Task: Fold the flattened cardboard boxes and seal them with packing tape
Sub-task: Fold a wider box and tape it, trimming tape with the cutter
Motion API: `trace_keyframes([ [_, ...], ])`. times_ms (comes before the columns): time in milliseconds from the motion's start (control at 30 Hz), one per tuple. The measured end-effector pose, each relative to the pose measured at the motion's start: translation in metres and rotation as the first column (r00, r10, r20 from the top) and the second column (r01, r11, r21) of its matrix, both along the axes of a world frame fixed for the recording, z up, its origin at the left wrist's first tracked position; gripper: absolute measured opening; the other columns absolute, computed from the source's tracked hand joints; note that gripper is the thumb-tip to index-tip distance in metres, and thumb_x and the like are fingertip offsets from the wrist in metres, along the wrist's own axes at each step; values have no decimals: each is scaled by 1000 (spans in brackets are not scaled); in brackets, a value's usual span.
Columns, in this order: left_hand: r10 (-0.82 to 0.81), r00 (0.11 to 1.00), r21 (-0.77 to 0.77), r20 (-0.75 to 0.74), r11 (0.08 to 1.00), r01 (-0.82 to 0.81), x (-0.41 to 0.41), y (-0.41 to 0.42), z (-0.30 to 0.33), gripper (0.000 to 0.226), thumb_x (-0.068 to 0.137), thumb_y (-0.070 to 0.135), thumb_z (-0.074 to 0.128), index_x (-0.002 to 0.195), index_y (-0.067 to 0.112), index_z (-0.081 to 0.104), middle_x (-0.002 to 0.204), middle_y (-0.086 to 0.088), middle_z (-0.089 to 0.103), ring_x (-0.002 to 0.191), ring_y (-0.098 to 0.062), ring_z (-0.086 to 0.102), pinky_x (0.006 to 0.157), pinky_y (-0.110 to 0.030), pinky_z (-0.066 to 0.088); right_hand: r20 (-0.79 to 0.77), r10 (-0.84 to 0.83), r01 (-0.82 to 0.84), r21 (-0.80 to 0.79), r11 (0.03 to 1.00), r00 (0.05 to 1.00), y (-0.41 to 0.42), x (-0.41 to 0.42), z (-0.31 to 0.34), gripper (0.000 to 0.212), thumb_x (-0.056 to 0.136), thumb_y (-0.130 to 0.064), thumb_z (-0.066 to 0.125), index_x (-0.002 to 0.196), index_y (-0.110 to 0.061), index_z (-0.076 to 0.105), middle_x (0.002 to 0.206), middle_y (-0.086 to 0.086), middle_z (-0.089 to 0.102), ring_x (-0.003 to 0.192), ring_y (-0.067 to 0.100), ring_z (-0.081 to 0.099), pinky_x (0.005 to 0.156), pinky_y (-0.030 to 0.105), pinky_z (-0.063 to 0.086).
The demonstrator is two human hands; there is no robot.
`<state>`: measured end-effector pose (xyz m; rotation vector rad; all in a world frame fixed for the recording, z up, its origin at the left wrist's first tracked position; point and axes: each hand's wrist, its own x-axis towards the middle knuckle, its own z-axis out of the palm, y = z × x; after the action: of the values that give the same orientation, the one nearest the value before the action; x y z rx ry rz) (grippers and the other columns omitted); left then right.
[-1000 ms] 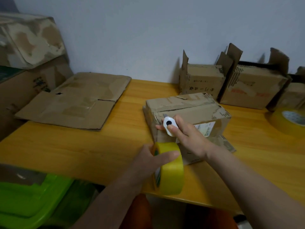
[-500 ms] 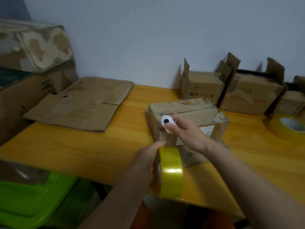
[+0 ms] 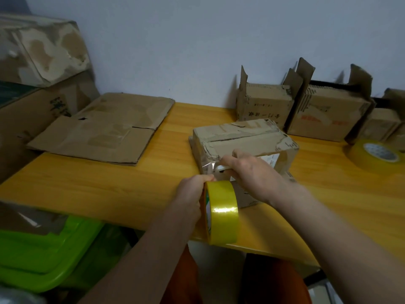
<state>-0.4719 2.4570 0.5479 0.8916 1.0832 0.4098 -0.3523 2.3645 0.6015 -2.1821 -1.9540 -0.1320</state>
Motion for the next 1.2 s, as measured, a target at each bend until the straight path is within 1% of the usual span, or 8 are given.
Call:
trace_keyframes([
  [167,-25,1000,15,-1,1000,25,-2,-1,6,15,83,14,69,70,7,67,74,-11,65,70,-26,60,77,-37,48,-98,55,-49,63,997,994,-2,-5,8,19,97,-22,50,112,-13,57,91,8,47,77,26,51,65,39,44],
  [367,4,1000,67,21,998,-6,-6,-2,6,16,75,16,74,61,10,70,83,-14,66,81,-27,61,78,-37,46,44,-23,23,-4,1000,999,-4,9,0,24,95,-12,53,118,-19,57,91,1,45,81,20,49,66,29,35],
  [500,-3,997,87,71,996,-3,-9,4,3,10,86,7,66,76,5,67,91,-17,65,84,-27,62,75,-33,49,-278,-225,196,-129,972,934,-32,34,-3,19,96,-17,54,113,-17,62,99,0,47,90,19,52,74,27,38],
  [700,-32,989,140,143,990,12,-7,-4,4,17,92,9,60,75,9,58,74,-9,60,69,-20,57,64,-29,44,-739,-335,170,-292,941,585,-73,63,-26,6,87,-3,64,87,-8,61,80,7,60,69,13,55,60,20,45],
  [833,-79,979,142,190,988,52,-12,-8,4,13,90,12,63,78,10,58,72,-9,60,69,-21,57,68,-31,45,-532,-481,289,-405,867,696,-81,72,-46,19,82,-11,71,86,-17,53,85,0,54,76,12,49,63,20,37],
  [933,-95,975,145,199,987,67,-15,-10,6,10,90,12,63,81,8,61,76,-13,61,75,-25,58,74,-36,46,-281,-422,431,-33,902,862,-64,56,-37,16,85,-24,69,89,-19,54,95,-2,50,92,16,45,71,23,34],
  [1033,-102,971,146,215,987,71,-17,-10,10,9,91,10,61,83,6,60,82,-15,59,81,-27,56,78,-38,46,-193,-106,154,255,955,976,-31,29,-20,29,94,-26,57,120,-15,60,121,4,55,113,19,48,92,29,39],
  [1200,-163,951,197,262,974,113,-29,-16,14,16,90,8,61,75,8,61,78,-14,61,79,-27,56,81,-40,45,-156,12,-3,54,999,988,11,21,-36,55,96,-9,37,145,-33,36,154,-2,32,145,21,20,117,30,0],
])
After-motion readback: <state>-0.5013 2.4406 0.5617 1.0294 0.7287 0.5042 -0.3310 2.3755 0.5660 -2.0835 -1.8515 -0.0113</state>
